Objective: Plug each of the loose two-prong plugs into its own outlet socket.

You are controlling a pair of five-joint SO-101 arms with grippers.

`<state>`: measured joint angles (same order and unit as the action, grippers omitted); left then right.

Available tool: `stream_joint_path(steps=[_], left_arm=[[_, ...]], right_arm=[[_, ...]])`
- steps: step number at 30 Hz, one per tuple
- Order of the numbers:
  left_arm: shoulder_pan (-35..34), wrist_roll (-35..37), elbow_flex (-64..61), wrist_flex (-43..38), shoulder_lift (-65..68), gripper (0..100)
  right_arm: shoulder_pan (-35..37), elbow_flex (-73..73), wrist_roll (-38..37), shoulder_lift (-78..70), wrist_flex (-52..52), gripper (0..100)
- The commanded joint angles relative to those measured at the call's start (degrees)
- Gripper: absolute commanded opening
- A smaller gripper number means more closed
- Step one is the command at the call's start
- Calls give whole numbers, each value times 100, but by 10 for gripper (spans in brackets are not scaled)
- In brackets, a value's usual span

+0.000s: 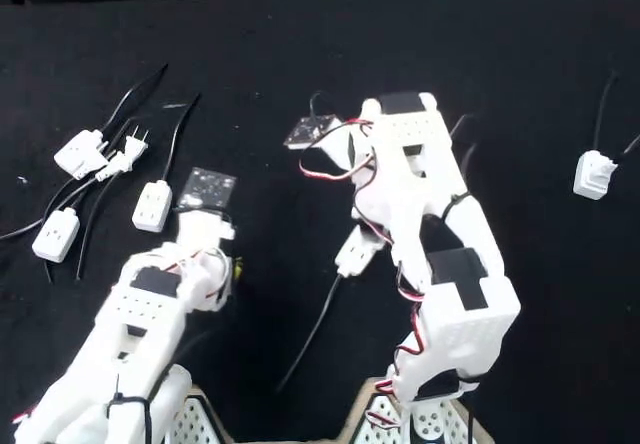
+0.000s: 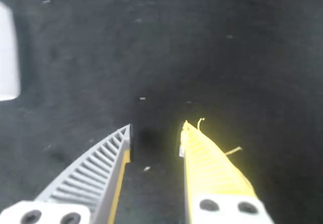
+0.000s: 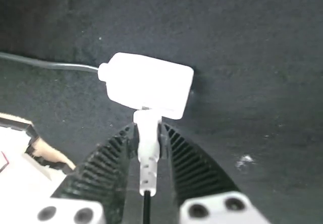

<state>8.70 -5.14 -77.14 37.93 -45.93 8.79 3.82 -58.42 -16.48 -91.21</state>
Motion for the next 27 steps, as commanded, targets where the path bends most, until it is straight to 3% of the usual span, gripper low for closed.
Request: stream_joint_path(steps=[1, 11, 20, 27], left_arm=[[382, 70, 48, -26, -70, 166], [365, 70, 48, -18, -70, 166], [374, 70, 48, -18, -70, 166], [374, 70, 48, -18, -70, 166]], right_arm=[[202, 110, -70, 57, 185, 10], [220, -136, -44, 286, 176, 10], [202, -163, 677, 690, 79, 10], [123, -673, 642, 690, -809, 10]])
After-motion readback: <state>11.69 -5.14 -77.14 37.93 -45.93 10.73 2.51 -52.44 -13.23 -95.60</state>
